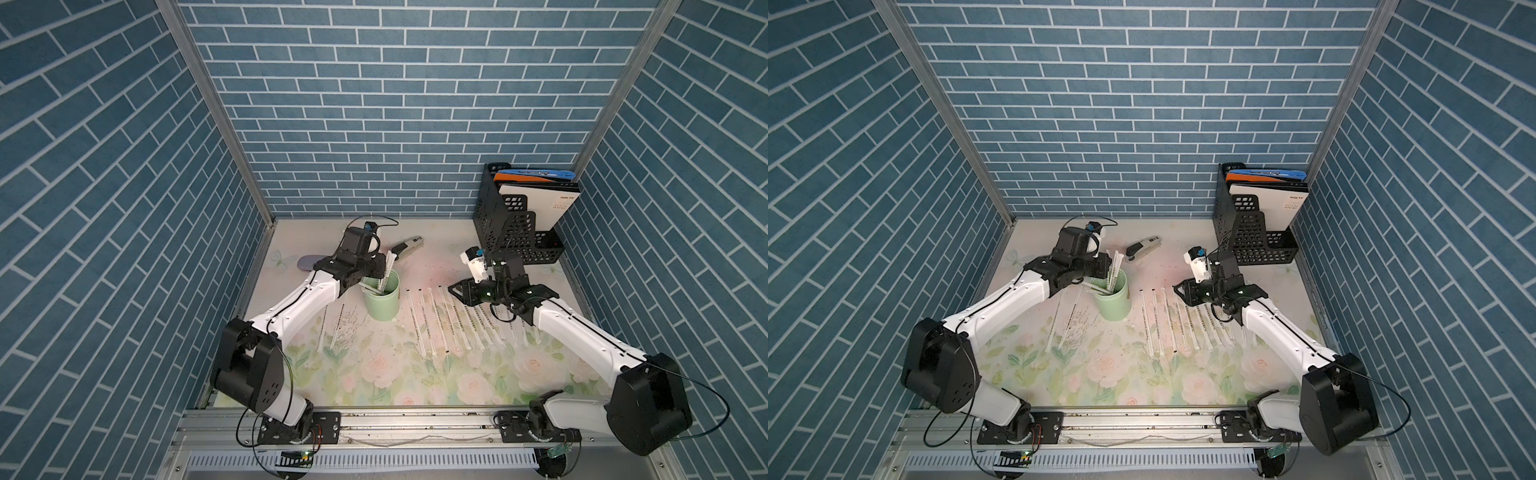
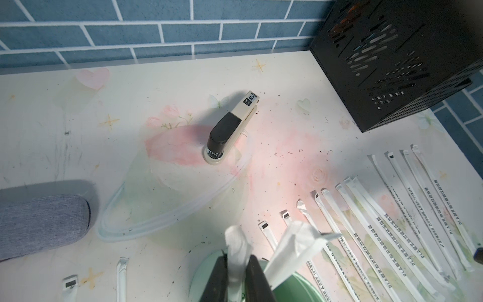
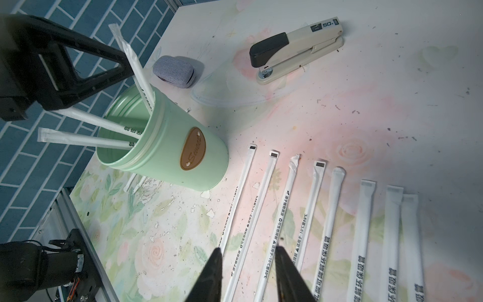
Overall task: Take the straws out of the storage container
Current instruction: Pick up the straw from the container.
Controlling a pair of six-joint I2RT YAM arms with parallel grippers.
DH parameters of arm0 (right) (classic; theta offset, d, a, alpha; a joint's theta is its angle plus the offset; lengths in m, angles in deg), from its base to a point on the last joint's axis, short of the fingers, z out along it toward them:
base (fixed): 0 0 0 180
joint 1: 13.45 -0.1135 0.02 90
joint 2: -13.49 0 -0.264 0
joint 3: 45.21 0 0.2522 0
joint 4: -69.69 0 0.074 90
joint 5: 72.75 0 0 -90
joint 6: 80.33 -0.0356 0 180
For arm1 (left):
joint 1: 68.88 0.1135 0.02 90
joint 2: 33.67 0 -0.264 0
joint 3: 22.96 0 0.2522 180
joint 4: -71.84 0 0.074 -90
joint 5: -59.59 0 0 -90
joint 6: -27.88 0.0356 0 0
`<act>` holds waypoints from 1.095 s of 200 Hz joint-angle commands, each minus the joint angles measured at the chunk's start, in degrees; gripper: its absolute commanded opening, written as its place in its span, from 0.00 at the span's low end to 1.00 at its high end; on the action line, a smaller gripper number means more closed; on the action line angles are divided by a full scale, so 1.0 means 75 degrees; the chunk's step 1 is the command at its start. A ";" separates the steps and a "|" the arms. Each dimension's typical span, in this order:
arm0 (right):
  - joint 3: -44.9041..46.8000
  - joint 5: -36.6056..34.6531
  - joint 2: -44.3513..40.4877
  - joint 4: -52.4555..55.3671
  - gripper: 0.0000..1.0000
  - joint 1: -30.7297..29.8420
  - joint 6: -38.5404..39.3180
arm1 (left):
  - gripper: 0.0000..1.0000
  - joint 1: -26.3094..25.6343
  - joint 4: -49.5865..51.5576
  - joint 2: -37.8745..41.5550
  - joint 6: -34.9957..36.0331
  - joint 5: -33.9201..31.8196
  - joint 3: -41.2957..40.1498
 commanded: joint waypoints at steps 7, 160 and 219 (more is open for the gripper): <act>-0.0106 0.0104 0.0054 0.0028 0.34 -0.0041 -0.0059 | 0.11 -0.0025 0.0088 0.0043 0.0048 -0.0093 0.0205; -0.0208 0.0221 -0.0116 -0.0065 0.34 -0.0038 -0.0118 | 0.06 -0.0039 0.1213 0.0983 0.0221 -0.0628 0.1013; -0.0198 0.0326 -0.0141 -0.0216 0.35 -0.0046 -0.0110 | 0.06 -0.0043 0.1855 0.1685 0.0375 -0.1200 0.2162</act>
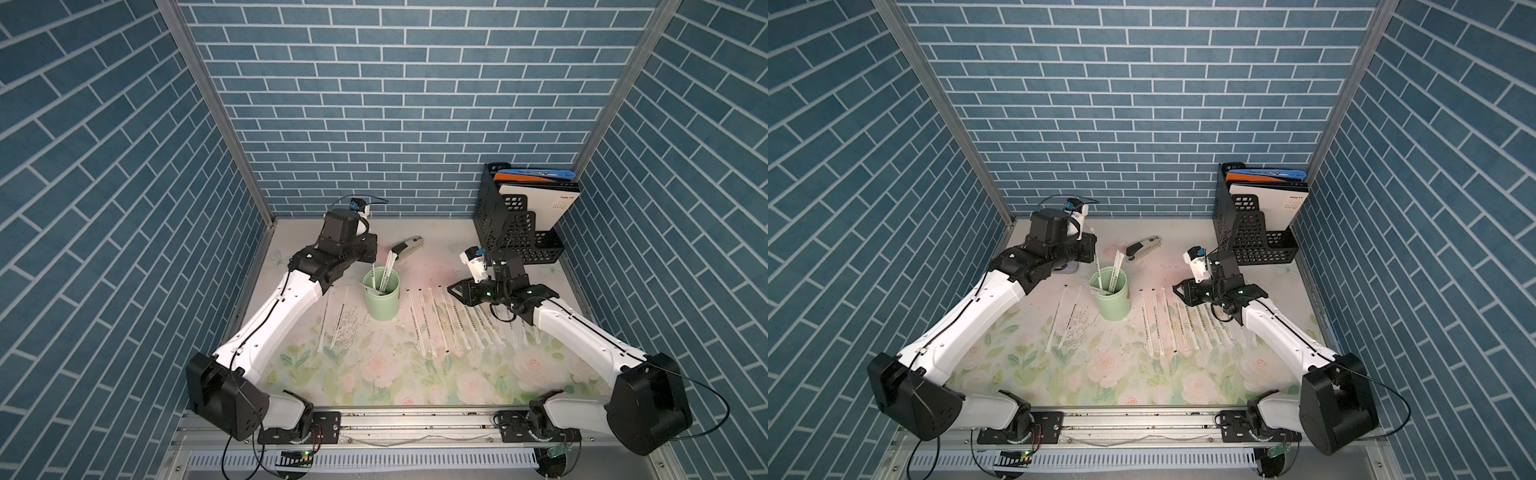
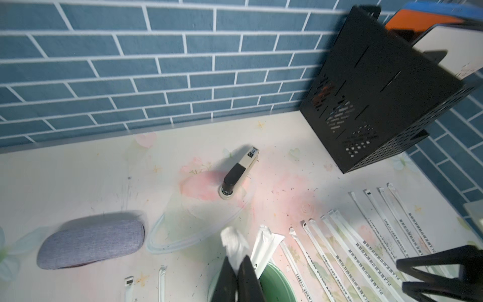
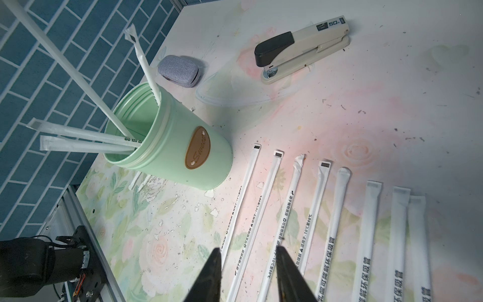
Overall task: Take the straws out of the storage container
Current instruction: Pick up the straw from the container.
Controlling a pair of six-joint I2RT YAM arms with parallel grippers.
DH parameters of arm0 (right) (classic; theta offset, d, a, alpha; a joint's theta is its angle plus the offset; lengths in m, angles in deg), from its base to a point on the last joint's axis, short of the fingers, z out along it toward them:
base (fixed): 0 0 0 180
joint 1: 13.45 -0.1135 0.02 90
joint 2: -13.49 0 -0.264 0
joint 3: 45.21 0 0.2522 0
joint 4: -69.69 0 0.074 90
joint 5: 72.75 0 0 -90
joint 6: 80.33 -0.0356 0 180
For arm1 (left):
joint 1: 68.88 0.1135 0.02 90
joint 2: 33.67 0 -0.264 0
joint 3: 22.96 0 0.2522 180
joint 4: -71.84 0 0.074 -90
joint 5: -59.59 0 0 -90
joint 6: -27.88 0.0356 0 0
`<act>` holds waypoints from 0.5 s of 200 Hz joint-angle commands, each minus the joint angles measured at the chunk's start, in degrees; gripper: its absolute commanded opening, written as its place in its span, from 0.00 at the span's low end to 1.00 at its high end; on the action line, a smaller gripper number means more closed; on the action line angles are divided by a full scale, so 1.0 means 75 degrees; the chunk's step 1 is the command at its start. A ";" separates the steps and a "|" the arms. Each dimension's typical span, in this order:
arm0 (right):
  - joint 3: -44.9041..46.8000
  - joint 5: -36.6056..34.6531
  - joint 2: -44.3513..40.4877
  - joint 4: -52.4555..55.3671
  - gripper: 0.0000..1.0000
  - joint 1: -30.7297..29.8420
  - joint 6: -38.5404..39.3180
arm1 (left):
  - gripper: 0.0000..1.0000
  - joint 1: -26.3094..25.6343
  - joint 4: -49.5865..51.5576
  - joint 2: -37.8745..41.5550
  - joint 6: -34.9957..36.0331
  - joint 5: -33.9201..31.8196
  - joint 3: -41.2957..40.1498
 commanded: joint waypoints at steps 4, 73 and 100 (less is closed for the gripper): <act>-0.0205 0.0169 -0.0123 -0.0204 0.35 -0.0048 -0.0104 | 0.06 -0.0033 0.0410 0.0528 0.0184 -0.0464 0.0577; -0.0488 0.0272 -0.0108 -0.0069 0.35 -0.0048 -0.0051 | 0.06 -0.0036 0.1240 0.1359 0.0696 -0.1680 0.2312; -0.0534 0.0269 -0.0002 -0.0022 0.35 -0.0041 0.0036 | 0.07 -0.0028 0.1663 0.1495 0.1056 -0.2459 0.2894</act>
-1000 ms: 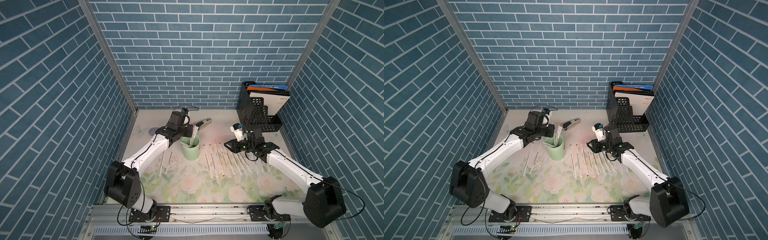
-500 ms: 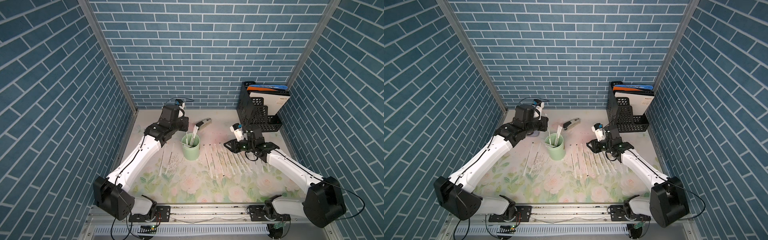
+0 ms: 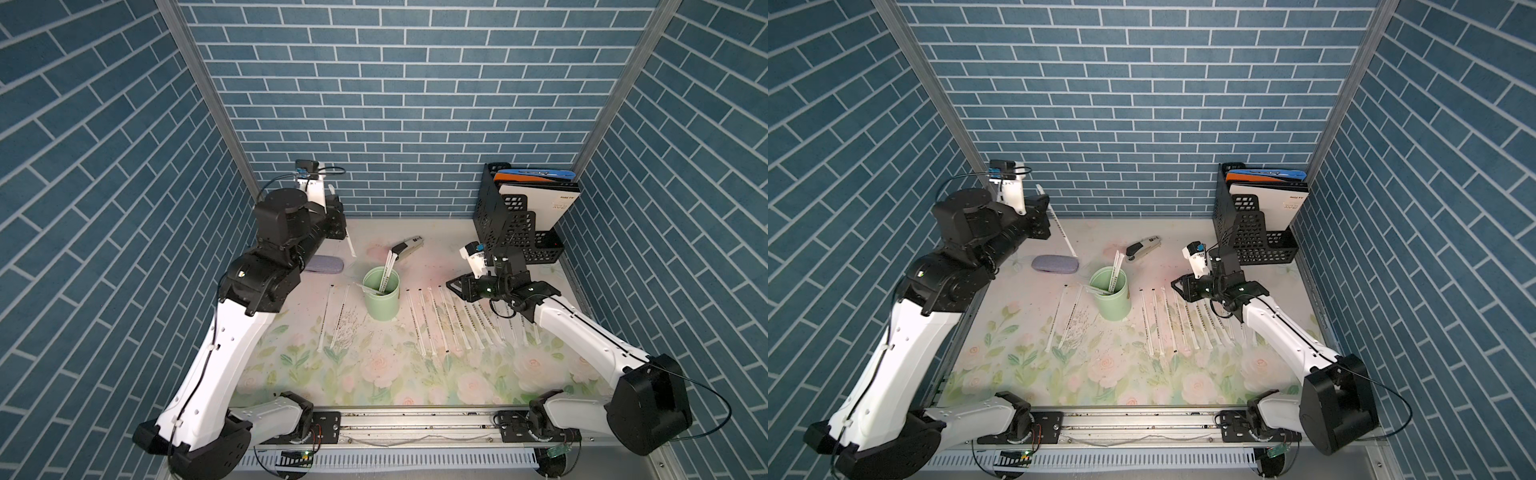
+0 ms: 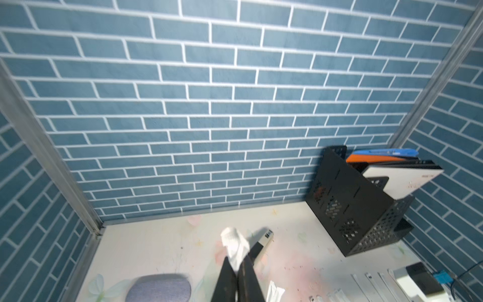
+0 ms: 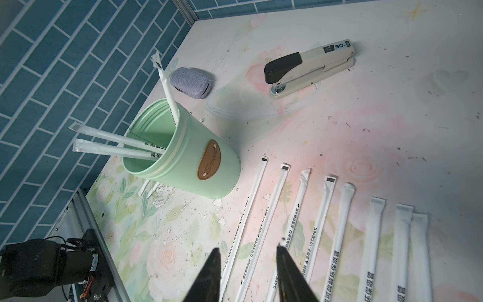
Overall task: Take the straws out of the storage container
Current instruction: Pick up the straw from the container, then place the straw at the center of the board.
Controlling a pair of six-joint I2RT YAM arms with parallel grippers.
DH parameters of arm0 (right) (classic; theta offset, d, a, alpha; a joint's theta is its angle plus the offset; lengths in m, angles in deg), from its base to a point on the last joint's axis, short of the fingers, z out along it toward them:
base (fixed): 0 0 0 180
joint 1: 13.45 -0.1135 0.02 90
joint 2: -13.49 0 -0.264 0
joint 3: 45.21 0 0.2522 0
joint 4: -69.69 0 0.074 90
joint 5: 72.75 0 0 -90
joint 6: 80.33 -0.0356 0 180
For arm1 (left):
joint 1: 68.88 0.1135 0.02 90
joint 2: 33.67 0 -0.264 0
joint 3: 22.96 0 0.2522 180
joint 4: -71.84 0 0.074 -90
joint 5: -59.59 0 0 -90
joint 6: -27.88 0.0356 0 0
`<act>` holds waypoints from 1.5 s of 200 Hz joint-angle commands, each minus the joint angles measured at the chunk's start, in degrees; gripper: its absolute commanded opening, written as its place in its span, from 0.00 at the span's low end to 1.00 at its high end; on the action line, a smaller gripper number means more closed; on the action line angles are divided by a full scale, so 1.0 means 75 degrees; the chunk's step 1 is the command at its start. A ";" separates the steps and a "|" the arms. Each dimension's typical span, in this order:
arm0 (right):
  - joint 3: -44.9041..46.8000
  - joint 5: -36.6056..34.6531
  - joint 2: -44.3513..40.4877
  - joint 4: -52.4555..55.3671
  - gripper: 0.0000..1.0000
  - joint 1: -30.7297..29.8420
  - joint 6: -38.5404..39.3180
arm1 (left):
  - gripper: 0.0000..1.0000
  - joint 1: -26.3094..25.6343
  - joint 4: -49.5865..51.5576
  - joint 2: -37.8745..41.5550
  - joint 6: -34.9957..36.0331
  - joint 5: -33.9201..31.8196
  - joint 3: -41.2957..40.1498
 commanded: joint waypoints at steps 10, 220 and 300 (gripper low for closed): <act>-0.0236 0.0156 0.0020 -0.0022 0.35 -0.0046 0.0052 | 0.07 -0.0019 0.0888 0.0065 0.0567 -0.1227 0.0633; 0.0059 0.0197 0.0348 -0.0212 0.36 -0.0042 0.0340 | 0.03 0.1872 0.2609 -0.2703 -0.0379 -0.1041 -0.1313; 0.0244 0.0301 0.0557 -0.0426 0.36 -0.0043 0.0398 | 0.01 0.2069 0.2201 -0.3658 -0.0253 -0.0816 -0.2229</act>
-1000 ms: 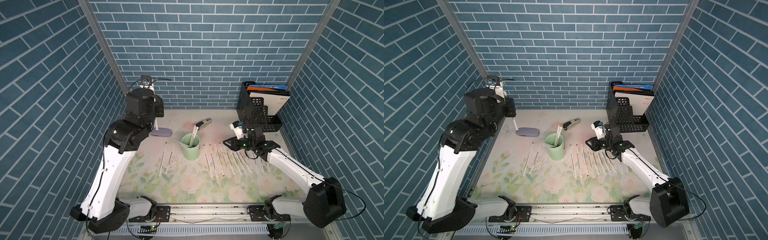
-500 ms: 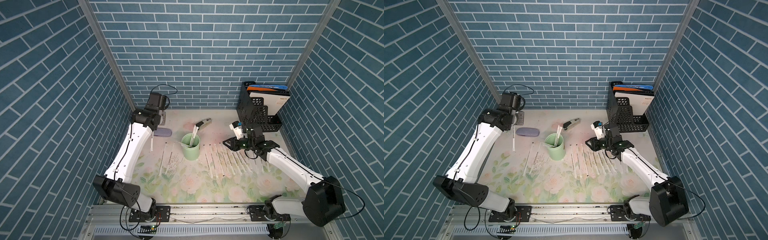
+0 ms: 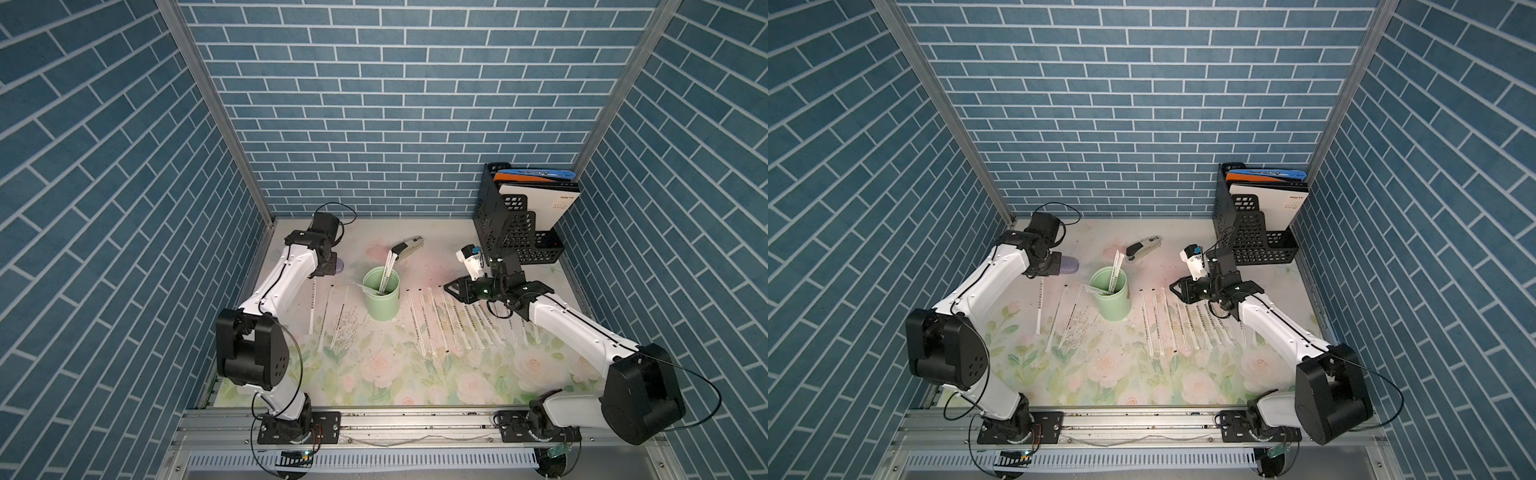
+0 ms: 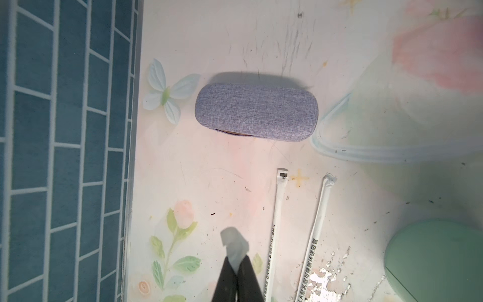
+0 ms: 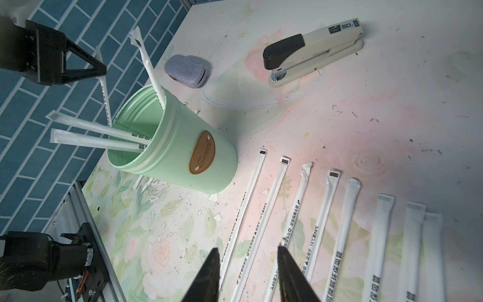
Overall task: Take the straws out of the storage container
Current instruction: Place the straw at the center of the board.
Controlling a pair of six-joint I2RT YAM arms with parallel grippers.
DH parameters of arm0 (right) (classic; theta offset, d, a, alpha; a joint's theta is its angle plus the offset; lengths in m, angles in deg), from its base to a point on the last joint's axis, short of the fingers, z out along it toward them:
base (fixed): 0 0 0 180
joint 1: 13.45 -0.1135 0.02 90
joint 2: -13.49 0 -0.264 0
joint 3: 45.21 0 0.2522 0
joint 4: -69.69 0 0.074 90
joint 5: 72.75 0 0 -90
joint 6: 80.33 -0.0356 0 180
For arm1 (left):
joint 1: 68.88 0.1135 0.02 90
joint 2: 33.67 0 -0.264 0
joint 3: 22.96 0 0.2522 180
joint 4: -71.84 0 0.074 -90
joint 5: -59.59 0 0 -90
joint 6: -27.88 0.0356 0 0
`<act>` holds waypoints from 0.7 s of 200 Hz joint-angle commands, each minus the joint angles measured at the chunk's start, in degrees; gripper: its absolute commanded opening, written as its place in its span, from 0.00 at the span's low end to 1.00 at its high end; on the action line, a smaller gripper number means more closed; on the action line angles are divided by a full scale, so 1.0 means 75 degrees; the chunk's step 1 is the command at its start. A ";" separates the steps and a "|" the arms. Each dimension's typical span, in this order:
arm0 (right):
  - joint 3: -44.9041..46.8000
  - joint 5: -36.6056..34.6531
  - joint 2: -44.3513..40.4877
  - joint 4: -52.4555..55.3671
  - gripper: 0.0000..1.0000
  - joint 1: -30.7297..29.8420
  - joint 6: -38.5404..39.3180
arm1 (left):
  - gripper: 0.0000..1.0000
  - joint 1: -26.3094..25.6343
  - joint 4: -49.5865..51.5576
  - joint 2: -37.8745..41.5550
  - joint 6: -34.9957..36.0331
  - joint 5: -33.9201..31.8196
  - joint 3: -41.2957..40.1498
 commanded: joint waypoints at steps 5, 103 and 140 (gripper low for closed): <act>0.0110 0.0171 0.0149 -0.0202 0.36 -0.0041 0.0238 | 0.01 0.0071 -0.0129 -0.0159 0.0042 0.0108 -0.0156; 0.0186 0.0253 0.0348 -0.0401 0.37 -0.0038 0.0238 | 0.01 0.0070 0.0082 -0.0938 0.0021 -0.0074 -0.0394; 0.0205 0.0265 0.0393 -0.0447 0.37 -0.0039 0.0215 | 0.02 0.0070 0.0070 -0.1044 0.0001 -0.0141 -0.0440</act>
